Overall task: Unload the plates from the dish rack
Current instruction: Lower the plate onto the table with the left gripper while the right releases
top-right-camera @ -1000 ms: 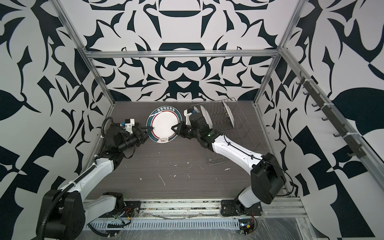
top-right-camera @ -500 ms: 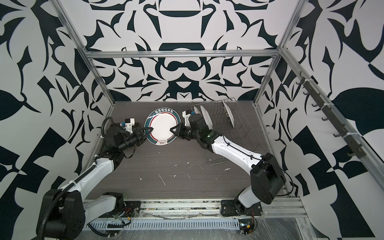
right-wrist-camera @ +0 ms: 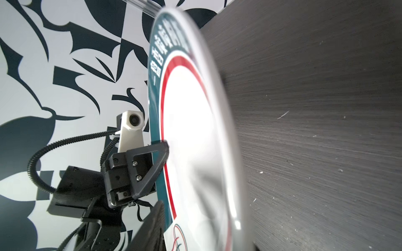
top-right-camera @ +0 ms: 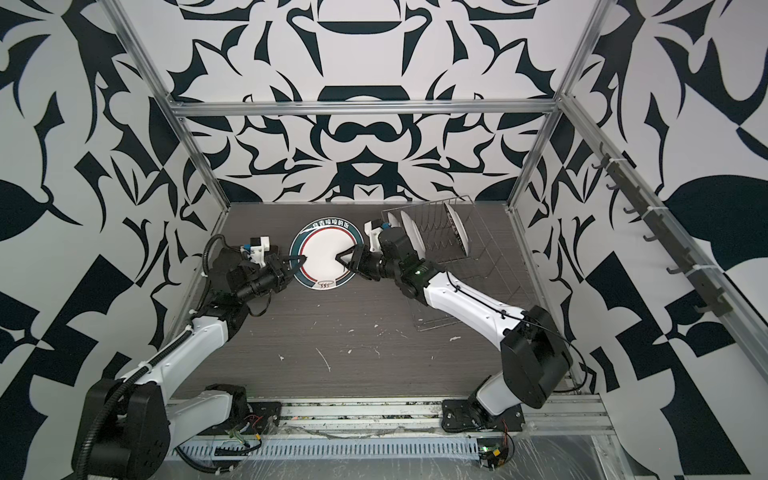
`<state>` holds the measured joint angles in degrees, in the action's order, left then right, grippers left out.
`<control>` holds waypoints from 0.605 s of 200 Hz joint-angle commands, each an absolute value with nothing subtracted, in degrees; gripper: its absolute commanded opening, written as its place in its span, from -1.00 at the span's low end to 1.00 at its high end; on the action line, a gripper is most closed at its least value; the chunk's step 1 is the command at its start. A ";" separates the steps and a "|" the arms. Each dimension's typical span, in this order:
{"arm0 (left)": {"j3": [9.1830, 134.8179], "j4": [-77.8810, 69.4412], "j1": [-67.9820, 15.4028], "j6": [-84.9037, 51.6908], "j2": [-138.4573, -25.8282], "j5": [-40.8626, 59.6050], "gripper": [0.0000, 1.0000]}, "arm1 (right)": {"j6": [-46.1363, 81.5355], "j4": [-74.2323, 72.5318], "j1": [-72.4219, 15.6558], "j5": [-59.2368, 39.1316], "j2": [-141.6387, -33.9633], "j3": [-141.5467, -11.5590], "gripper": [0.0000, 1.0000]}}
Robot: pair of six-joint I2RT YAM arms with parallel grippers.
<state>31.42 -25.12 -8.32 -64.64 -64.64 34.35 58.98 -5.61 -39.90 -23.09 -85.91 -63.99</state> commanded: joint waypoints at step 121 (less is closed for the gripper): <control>29.71 -19.52 1.40 -61.89 -59.95 30.29 -1.00 | 54.96 -5.35 -36.61 -23.16 -79.92 -63.20 0.98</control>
